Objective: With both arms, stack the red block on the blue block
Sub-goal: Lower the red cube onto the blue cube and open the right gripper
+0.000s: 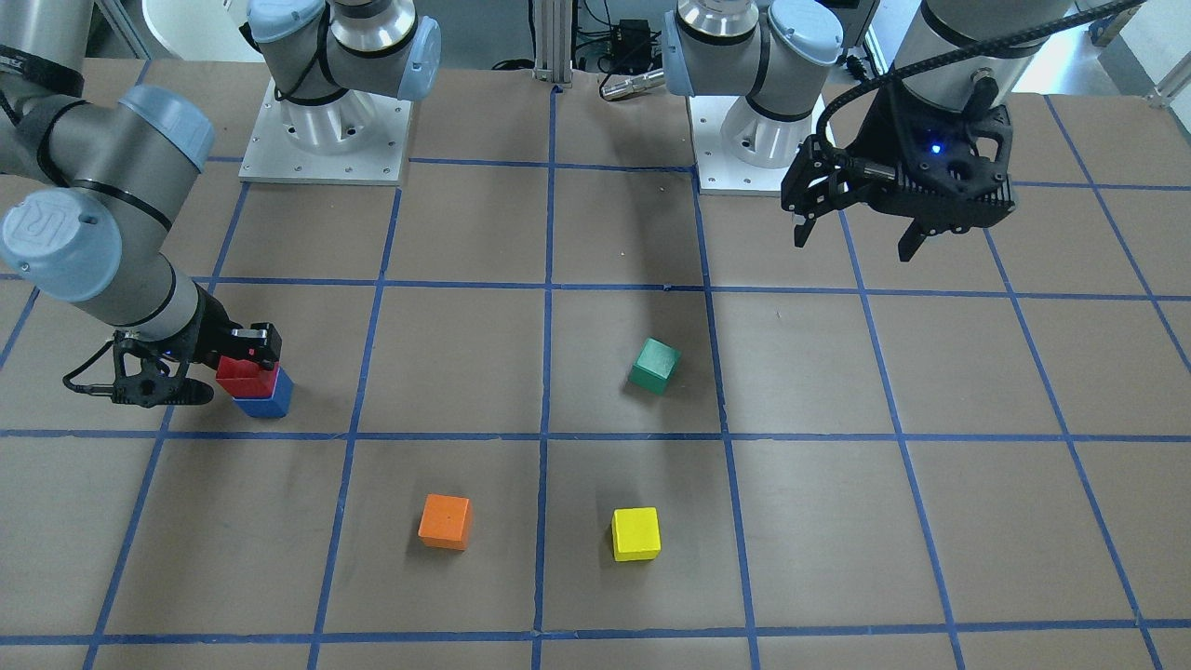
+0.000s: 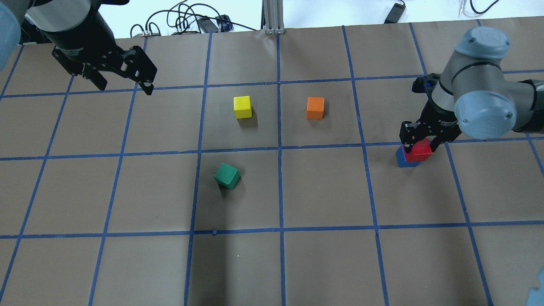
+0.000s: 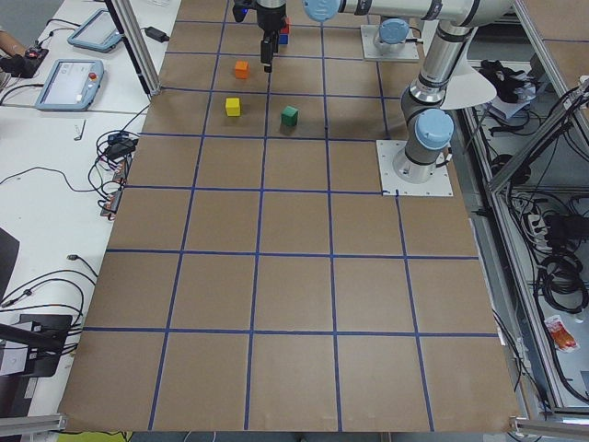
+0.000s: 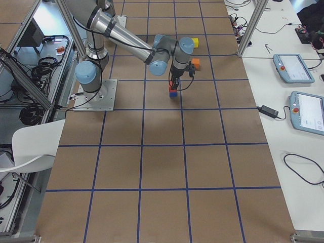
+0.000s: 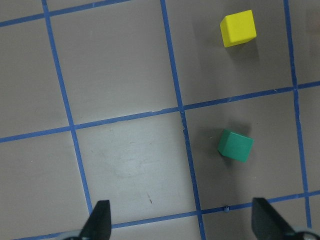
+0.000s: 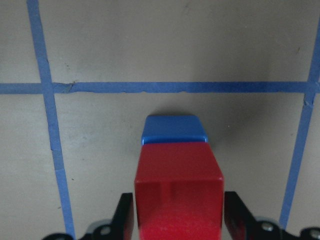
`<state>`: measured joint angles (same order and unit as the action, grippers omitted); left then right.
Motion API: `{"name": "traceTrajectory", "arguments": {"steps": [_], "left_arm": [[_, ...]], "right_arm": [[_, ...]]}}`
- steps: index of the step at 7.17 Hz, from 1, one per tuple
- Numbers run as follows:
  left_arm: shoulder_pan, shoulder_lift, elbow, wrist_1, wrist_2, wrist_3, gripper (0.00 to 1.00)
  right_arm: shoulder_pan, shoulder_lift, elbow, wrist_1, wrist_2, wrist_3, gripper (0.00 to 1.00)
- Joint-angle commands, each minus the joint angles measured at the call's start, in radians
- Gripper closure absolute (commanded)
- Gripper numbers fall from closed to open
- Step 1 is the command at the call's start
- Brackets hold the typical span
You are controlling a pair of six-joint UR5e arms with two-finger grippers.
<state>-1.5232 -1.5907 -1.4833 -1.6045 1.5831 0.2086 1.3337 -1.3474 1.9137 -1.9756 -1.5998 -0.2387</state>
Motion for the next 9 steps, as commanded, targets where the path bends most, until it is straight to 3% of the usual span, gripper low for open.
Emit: {"name": "traceTrajectory", "arguments": {"steps": [1,3,5,7,9], "left_arm": [[0.000,0.000,0.000,0.000,0.000,0.000,0.00],[0.000,0.000,0.000,0.000,0.000,0.000,0.00],[0.000,0.000,0.000,0.000,-0.002,0.000,0.00],[0.000,0.000,0.001,0.000,-0.002,0.000,0.00],[0.000,0.000,0.001,0.000,-0.002,0.000,0.00]], "right_arm": [[-0.001,-0.010,-0.007,0.006,-0.008,-0.001,0.00],[0.001,-0.044,-0.056,0.068,-0.009,-0.001,0.00],[0.019,-0.096,-0.233,0.312,-0.011,0.005,0.00],[0.115,-0.102,-0.402,0.456,-0.012,0.079,0.00],[0.224,-0.101,-0.447,0.468,-0.009,0.156,0.00]]}}
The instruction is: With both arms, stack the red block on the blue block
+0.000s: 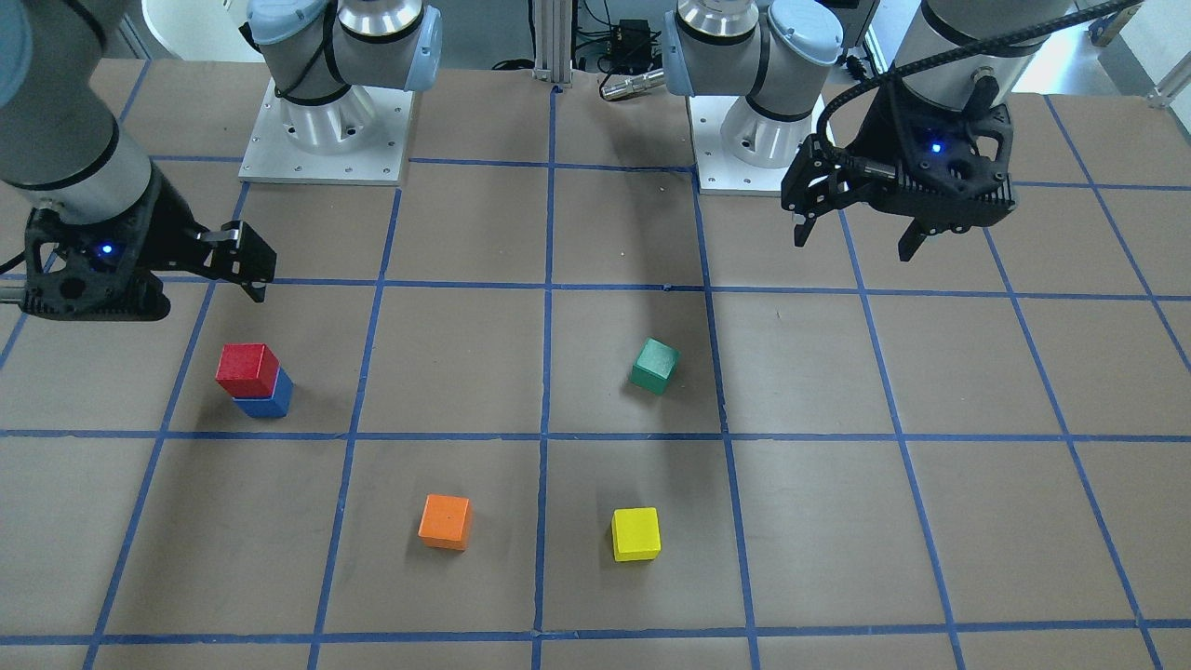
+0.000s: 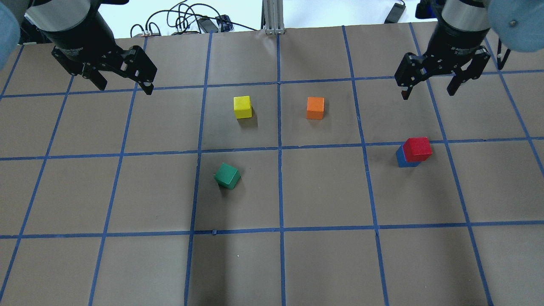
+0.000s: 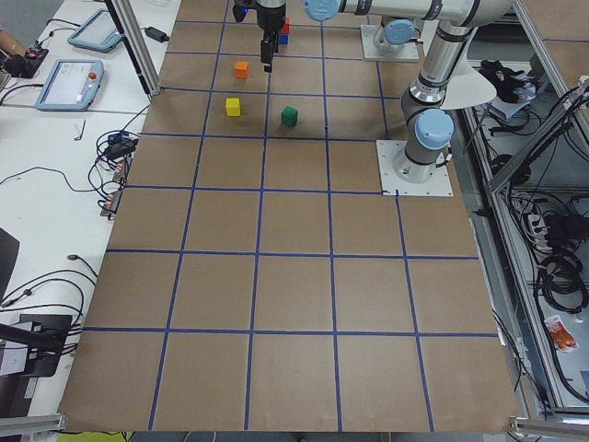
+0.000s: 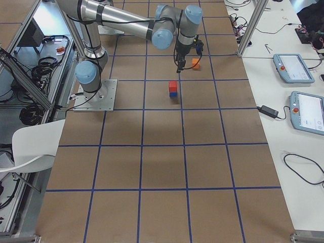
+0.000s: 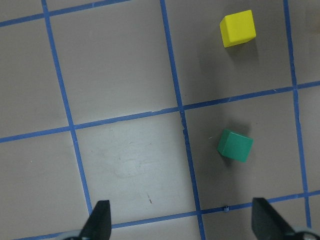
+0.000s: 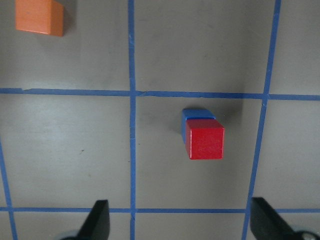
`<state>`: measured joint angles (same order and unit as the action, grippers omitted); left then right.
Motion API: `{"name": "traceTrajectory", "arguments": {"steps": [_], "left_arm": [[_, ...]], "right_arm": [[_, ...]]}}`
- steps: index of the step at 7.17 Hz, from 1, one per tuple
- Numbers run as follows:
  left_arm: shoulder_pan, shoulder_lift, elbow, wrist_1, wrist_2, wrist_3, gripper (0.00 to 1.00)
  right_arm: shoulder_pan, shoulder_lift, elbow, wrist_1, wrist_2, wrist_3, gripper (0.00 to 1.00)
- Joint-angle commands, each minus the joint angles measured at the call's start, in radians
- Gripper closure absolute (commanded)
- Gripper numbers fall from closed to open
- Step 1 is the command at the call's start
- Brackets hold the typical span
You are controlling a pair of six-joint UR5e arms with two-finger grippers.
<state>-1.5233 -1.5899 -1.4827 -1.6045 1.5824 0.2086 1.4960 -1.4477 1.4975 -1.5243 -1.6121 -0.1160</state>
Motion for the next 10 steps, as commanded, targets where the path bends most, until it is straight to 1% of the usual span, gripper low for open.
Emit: {"name": "traceTrajectory", "arguments": {"steps": [1,3,5,6,8,9,10], "left_arm": [[0.000,-0.001,-0.001,0.002,-0.001,0.000,0.00],[0.000,-0.001,-0.001,0.002,-0.001,0.000,0.00],[0.000,-0.001,-0.001,0.002,-0.001,0.000,0.00],[0.000,-0.001,-0.001,0.002,-0.001,0.000,0.00],[0.000,-0.001,-0.001,0.003,-0.001,0.000,0.00],[0.000,-0.001,-0.001,0.002,-0.001,0.000,0.00],[0.000,-0.001,-0.001,0.002,-0.001,0.000,0.00]], "right_arm": [[0.081,0.000,-0.028,0.016,-0.002,0.044,0.00],[0.087,-0.025,-0.025,0.019,0.009,0.084,0.00],[0.084,-0.063,-0.011,0.021,0.012,0.081,0.00],[0.079,-0.068,0.003,0.038,0.015,0.075,0.00],[0.079,-0.071,-0.003,0.050,0.017,0.075,0.00],[0.079,-0.072,-0.008,0.053,0.040,0.078,0.00],[0.079,-0.079,-0.005,0.055,0.044,0.078,0.00]]}}
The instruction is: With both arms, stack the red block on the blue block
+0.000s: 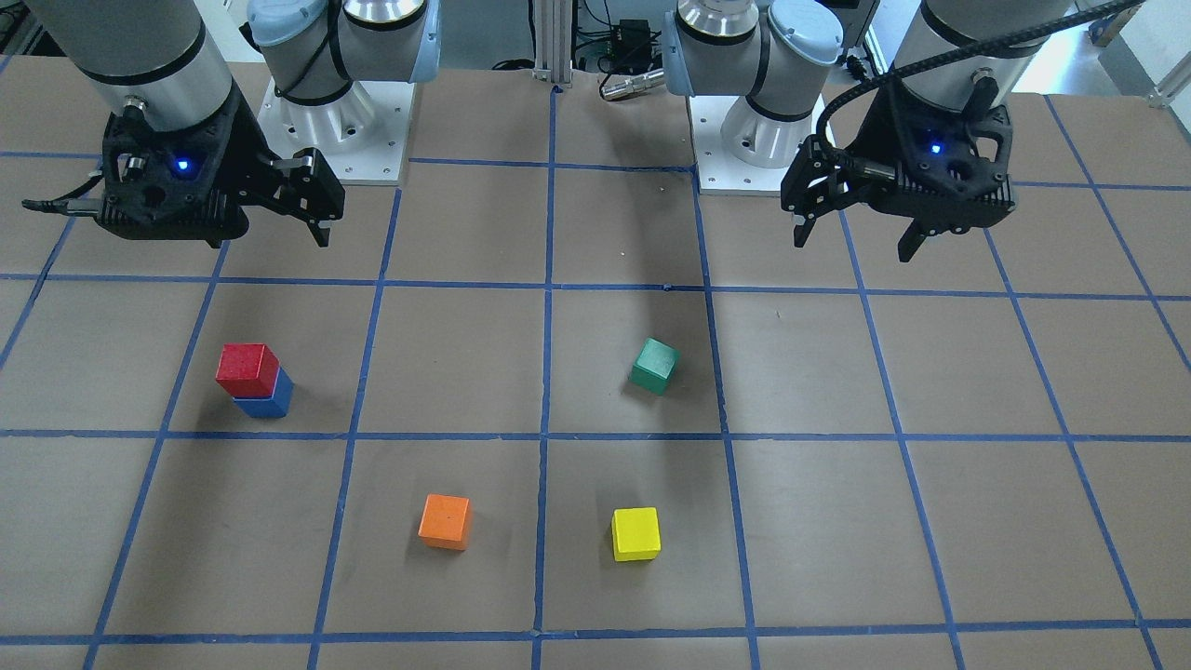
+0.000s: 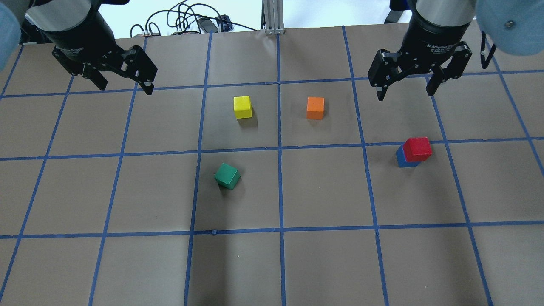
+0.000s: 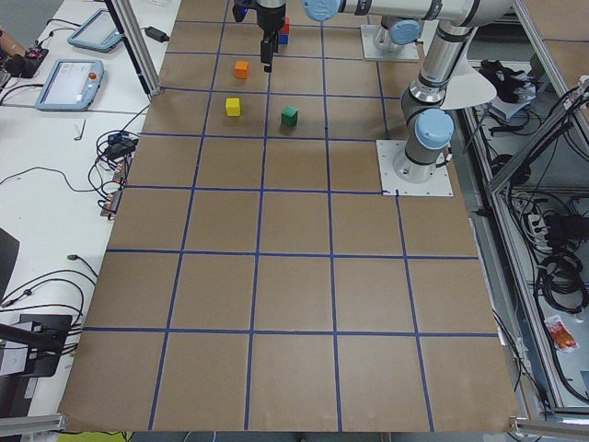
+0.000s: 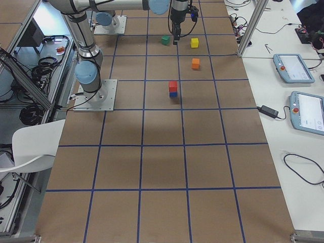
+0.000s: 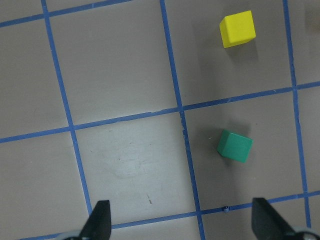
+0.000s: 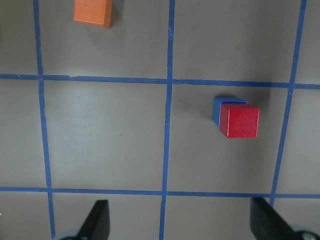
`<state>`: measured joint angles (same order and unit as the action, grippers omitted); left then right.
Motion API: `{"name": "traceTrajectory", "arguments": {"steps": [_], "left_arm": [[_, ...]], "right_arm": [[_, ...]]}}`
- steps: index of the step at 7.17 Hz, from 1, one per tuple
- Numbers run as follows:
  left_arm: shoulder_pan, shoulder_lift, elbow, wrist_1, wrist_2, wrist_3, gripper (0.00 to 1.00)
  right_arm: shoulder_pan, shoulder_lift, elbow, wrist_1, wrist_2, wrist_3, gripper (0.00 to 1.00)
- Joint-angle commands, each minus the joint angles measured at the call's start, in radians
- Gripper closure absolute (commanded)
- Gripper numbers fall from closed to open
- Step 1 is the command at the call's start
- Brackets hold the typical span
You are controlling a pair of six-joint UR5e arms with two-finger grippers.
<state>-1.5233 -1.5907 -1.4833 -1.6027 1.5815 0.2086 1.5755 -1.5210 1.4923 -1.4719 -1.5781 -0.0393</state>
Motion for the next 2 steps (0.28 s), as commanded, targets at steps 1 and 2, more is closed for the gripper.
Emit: {"name": "traceTrajectory", "arguments": {"steps": [1,2], "left_arm": [[0.000,0.000,0.000,0.000,0.000,0.000,0.00],[0.000,0.000,0.000,0.000,0.000,0.000,0.00]], "right_arm": [[0.001,-0.010,0.005,0.002,0.010,0.001,0.00],[0.003,-0.011,0.008,0.004,0.010,0.001,0.00]]}}
